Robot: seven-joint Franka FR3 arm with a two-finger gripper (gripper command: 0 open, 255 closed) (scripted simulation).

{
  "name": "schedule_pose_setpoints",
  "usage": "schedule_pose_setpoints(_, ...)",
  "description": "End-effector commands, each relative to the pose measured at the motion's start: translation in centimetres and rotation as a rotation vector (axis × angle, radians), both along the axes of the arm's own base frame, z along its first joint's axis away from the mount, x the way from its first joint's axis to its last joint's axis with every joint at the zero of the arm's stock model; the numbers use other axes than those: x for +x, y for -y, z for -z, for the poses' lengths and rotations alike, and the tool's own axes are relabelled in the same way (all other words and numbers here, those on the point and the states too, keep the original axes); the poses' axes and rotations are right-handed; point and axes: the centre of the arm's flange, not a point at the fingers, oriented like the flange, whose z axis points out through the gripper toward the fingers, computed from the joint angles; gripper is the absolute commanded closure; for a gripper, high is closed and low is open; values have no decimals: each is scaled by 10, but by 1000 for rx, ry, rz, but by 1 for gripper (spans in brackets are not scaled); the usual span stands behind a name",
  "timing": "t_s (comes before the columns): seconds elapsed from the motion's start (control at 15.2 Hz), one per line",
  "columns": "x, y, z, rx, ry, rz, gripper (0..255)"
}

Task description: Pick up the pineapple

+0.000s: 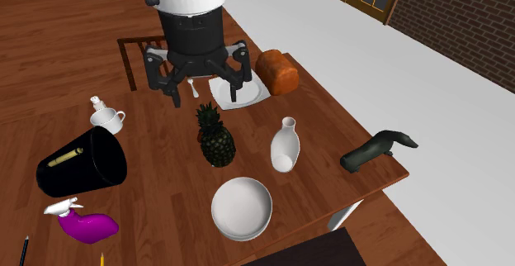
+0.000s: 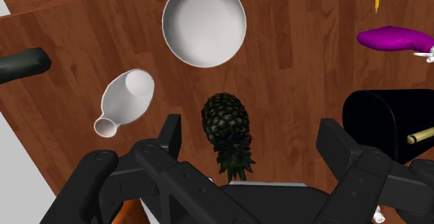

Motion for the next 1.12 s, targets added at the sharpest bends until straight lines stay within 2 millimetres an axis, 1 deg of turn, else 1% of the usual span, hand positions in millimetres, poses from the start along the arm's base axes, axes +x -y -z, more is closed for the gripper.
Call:
schedule_pose_setpoints(0.0, 22, 0, 18, -2, -5, 4, 0)
schedule_pose_setpoints(1.06, 177, 0, 169, -21, -58, 32, 0)
